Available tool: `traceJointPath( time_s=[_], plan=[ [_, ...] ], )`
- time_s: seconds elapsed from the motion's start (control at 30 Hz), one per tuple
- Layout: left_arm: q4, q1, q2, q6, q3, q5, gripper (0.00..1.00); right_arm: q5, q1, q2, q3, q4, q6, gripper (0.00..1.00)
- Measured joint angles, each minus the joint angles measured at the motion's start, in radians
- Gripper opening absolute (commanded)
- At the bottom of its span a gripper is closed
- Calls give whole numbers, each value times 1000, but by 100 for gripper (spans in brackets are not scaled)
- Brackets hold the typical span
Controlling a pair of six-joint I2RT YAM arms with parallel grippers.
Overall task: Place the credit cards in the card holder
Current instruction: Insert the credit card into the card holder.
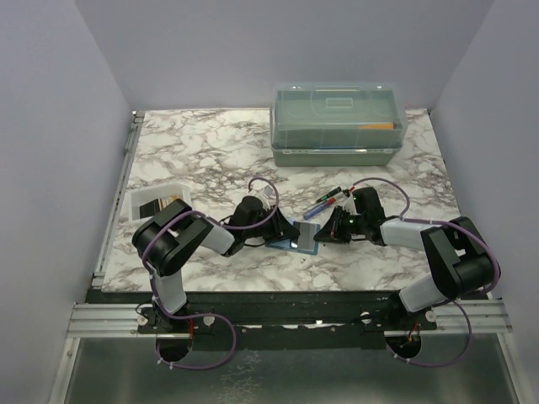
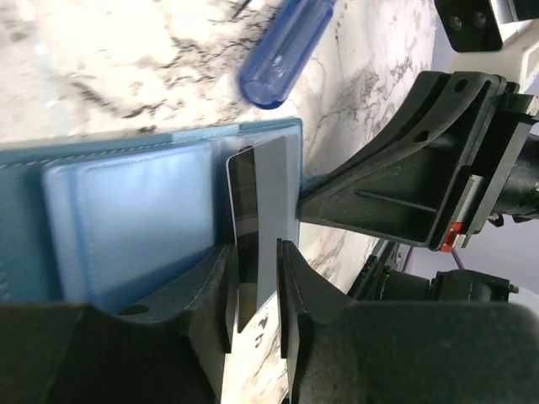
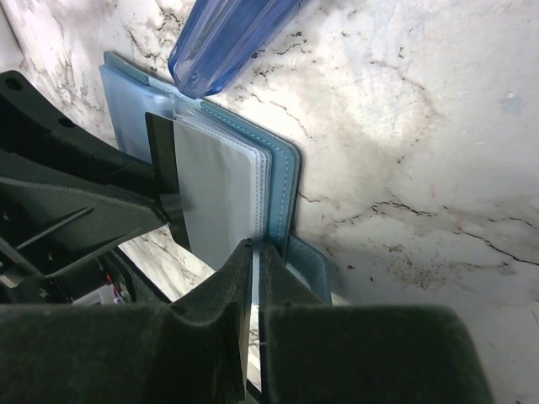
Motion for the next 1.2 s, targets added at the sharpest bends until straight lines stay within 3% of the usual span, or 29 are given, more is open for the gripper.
traceJointPath(
  time_s=[0.2,0.5,0.7,1.2],
  plan=[
    [-87,-15,27,60,88,30,36,0,-1,0,15,-29,-30,8],
    [-214,-29,62,136,220,29,50,3,-5,-6,40,-96,-74,8],
    [-317,-55,41,208,265,9,58,36,1,-25,47,-137,-79,17],
    [-386,-105,43,317,317,-27,63,36,3,-31,79,-205,-163,23]
  ],
)
